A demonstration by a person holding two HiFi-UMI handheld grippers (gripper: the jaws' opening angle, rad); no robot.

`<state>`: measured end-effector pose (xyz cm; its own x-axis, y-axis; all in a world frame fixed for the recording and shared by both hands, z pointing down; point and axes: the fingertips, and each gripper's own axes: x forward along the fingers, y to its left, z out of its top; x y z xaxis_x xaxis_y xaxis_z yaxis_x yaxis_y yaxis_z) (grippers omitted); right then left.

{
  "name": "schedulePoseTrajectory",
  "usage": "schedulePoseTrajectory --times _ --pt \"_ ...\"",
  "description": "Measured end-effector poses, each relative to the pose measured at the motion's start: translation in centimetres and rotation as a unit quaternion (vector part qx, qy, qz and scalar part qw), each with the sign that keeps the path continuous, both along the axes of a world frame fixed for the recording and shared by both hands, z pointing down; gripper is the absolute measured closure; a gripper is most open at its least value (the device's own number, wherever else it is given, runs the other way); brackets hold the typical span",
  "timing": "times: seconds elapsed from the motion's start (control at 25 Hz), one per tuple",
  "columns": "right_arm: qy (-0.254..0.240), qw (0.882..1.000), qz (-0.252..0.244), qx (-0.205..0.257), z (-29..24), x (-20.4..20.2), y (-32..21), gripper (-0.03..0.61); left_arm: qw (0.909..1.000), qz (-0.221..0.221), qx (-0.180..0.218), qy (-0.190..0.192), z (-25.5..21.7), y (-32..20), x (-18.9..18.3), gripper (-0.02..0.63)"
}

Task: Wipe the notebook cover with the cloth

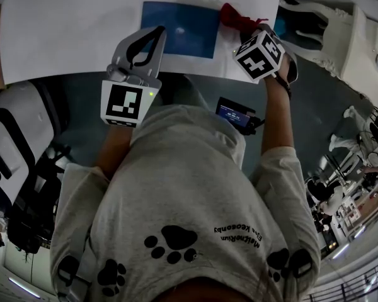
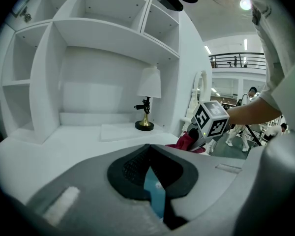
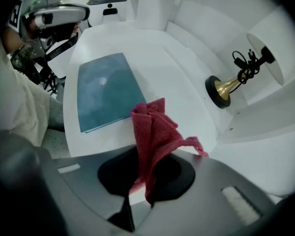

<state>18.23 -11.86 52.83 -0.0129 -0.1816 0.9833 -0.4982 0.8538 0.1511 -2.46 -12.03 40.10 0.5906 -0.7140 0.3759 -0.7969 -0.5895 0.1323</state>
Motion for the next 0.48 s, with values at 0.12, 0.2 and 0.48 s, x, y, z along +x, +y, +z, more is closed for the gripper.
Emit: schedulePoseTrajectory --times 0.12,0.2,0.48 --pt "-0.018 1.000 0.003 0.016 -1.8 -1.0 -0.2 0.529 1.0000 0.001 0.001 0.001 -0.2 0.1 0.1 0.617" --pt "-0.030 0.999 -0.001 0.026 -3.0 -2.0 -0.5 0.529 1.0000 -0.002 0.002 0.003 -0.1 0.1 0.0 0.617" --pt "-0.091 0.994 -0.037 0.042 -5.7 -8.2 -0.6 0.529 1.0000 -0.009 0.003 0.002 -0.3 0.7 -0.8 0.618"
